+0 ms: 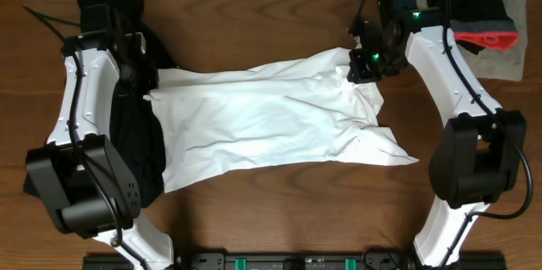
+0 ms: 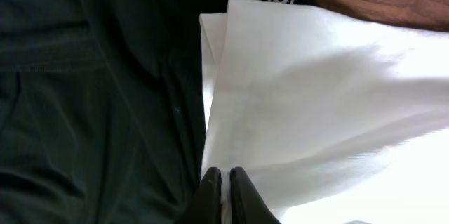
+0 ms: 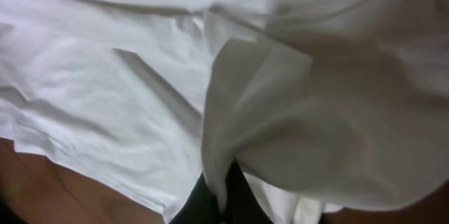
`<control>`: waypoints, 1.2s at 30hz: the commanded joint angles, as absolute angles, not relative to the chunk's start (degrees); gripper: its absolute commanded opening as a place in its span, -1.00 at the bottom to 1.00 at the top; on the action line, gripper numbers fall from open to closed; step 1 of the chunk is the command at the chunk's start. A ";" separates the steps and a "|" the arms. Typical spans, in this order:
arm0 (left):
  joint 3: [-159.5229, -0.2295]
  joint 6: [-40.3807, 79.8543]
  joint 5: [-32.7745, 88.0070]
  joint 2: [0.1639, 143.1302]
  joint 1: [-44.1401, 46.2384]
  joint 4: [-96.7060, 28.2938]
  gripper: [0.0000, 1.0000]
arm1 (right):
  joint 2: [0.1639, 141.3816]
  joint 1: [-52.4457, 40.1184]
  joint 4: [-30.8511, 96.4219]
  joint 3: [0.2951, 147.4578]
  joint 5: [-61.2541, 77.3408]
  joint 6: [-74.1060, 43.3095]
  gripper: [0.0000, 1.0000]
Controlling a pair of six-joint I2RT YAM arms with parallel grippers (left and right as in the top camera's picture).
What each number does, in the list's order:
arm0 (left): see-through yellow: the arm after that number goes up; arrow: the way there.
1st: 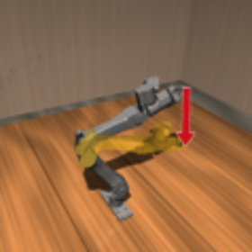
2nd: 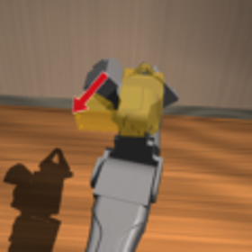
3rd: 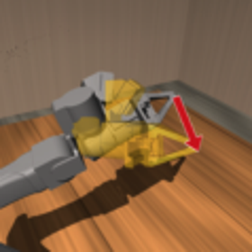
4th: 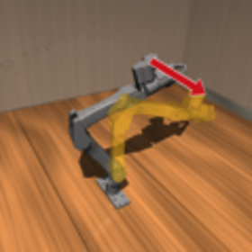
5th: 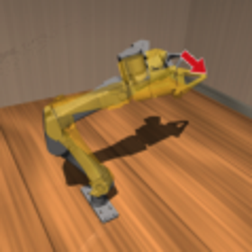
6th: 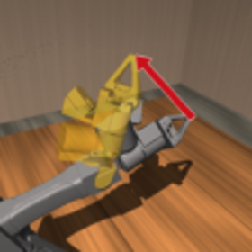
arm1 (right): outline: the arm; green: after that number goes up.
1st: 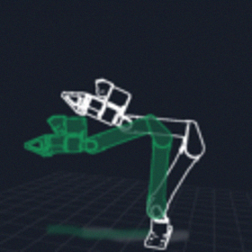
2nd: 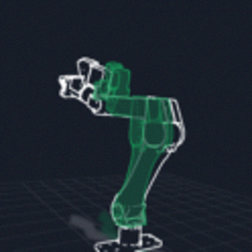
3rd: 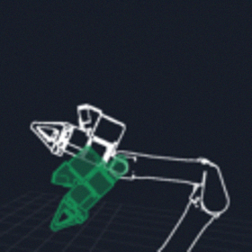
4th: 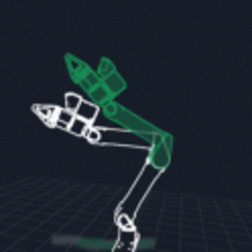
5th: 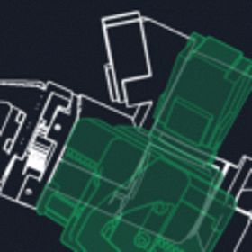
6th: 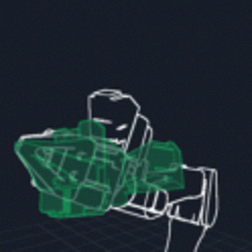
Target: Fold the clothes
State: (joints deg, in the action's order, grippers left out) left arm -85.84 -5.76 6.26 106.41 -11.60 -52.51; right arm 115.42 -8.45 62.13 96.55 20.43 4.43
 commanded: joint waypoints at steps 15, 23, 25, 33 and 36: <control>-85.58 -5.02 6.90 107.00 -12.03 -52.49 -0.77 | 114.74 -7.40 61.95 92.77 15.44 2.22 -0.41; -89.30 -3.66 6.92 101.93 -12.03 -56.42 0.38 | 114.74 -6.72 73.36 107.35 15.44 3.95 -0.23; -89.27 -2.20 6.96 99.72 -12.03 -58.37 0.53 | 114.74 -6.72 75.22 109.58 15.46 3.92 -0.21; -89.27 3.27 9.69 94.37 -12.03 -69.04 0.65 | 112.88 -6.59 81.23 111.07 15.27 2.83 -0.26; -89.19 6.07 9.65 91.02 -12.03 -73.28 0.68 | 109.21 -6.59 81.91 111.04 12.19 0.40 -0.20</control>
State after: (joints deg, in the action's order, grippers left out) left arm -88.31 1.96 8.84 94.00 -11.60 -71.07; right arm 114.61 -7.09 81.54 110.00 14.63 2.70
